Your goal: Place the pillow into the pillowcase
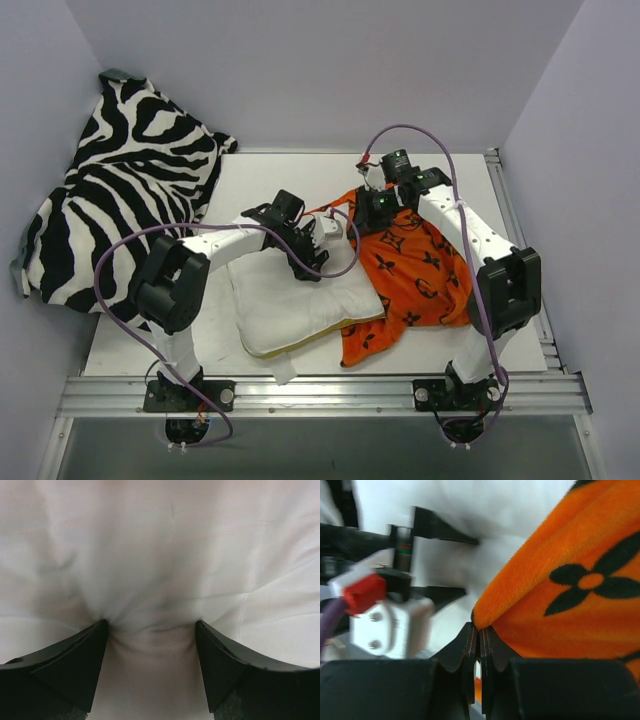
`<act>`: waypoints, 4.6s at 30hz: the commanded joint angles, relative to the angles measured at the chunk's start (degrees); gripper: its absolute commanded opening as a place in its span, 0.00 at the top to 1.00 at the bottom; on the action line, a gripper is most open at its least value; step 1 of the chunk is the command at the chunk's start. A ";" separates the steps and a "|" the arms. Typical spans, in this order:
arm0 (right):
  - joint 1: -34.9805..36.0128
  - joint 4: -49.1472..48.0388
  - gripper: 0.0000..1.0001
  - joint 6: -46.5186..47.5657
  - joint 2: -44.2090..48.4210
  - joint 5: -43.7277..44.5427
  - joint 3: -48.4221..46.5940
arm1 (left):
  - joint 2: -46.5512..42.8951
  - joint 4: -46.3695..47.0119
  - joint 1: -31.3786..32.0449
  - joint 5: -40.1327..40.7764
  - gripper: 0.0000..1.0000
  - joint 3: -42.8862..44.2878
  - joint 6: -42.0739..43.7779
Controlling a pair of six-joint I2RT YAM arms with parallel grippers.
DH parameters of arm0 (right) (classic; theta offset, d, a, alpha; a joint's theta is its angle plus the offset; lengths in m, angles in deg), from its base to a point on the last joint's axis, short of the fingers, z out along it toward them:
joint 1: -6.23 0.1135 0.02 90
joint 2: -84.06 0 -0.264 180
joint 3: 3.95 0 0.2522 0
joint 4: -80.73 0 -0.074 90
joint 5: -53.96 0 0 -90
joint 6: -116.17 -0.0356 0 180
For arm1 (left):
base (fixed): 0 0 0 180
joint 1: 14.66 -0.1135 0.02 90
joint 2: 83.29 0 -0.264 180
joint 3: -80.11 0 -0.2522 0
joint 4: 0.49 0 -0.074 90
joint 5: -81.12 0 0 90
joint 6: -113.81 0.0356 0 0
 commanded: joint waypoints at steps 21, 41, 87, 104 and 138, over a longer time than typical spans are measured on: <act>-4.53 8.31 0.99 10.83 -9.84 -4.54 15.70 | 15.02 -23.18 -12.22 -5.62 0.03 32.95 -2.06; -15.50 14.97 0.27 16.54 -4.03 -10.24 -5.79 | 13.56 -30.71 -7.32 -6.43 1.00 33.17 20.61; 2.15 -1.22 1.00 -4.32 -14.51 -33.36 -23.91 | -11.69 26.34 18.19 13.87 1.00 -0.69 40.32; 7.07 -22.18 1.00 -21.96 -29.71 -31.69 -44.44 | -6.94 25.42 2.72 32.33 1.00 -2.98 5.96; -18.77 -14.88 0.29 -10.96 -8.34 -6.46 9.56 | 0.34 -9.06 31.37 33.90 0.02 12.48 -38.85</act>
